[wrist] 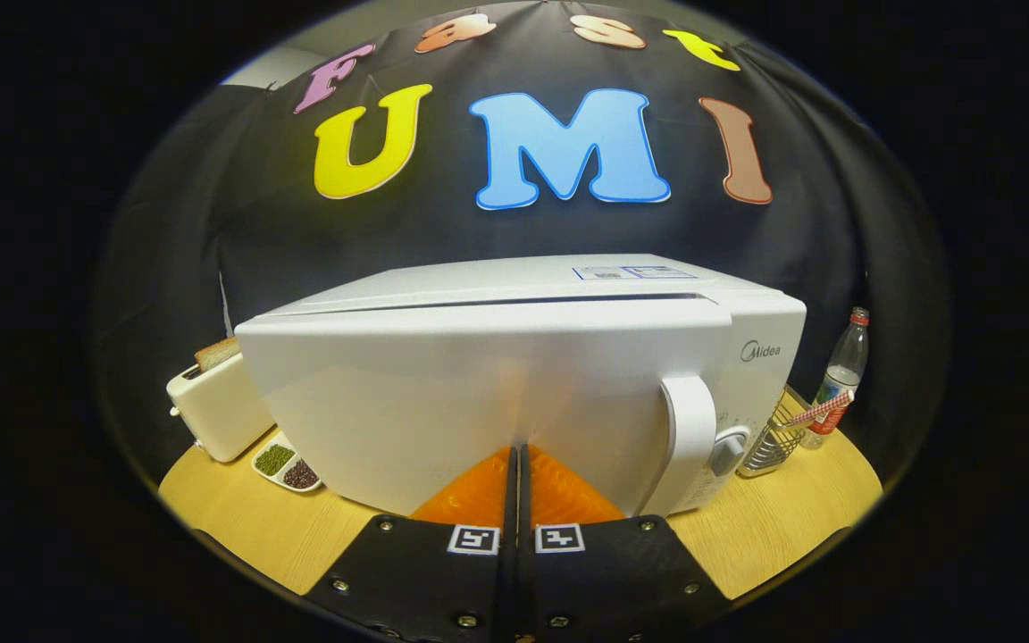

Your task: Open the microwave, put the food inside, and close the microwave door.

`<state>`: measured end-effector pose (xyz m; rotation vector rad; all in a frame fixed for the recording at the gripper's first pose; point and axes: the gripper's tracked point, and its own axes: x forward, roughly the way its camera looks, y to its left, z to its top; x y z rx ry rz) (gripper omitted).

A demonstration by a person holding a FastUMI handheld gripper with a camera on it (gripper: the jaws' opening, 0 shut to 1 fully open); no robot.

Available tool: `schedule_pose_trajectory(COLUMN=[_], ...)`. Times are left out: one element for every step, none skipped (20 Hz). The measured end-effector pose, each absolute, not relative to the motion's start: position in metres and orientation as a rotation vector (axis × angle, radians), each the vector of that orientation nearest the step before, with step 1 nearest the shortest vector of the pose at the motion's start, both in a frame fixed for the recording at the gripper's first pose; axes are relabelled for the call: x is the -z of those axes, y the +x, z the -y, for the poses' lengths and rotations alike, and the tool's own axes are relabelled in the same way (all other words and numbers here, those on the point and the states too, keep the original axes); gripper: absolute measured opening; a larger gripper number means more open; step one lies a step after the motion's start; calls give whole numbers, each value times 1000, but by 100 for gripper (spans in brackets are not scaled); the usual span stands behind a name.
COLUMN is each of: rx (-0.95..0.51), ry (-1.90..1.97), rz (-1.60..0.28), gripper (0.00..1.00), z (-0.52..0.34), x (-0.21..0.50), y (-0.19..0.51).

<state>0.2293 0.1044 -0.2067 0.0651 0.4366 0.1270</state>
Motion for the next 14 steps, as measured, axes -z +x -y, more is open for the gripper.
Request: schedule_pose_trajectory(rx=[-125,-125,-128,-125,-123,-119,-129,-138,-136,-140,-147,-147,-147,-147], ry=[44,26,17,32,44,31,29,25,13,9,6,-1,-5,0], rz=[-429,-416,-402,-422,-426,-427,-426,-411,-395,-381,-369,-354,-341,-326], gripper=[0,0,1,0,2,2,2,2,2,2,2,2,2,2], z=[-104,-104,-104,-104,-105,-105,-109,-112,-110,-112,-114,-113,-114,-114], x=[206,205,205,204,207,208,212,205,198,191,184,176,167,159], y=[231,233,239,236,236,238,236,235,232,227,222,216,209,201])
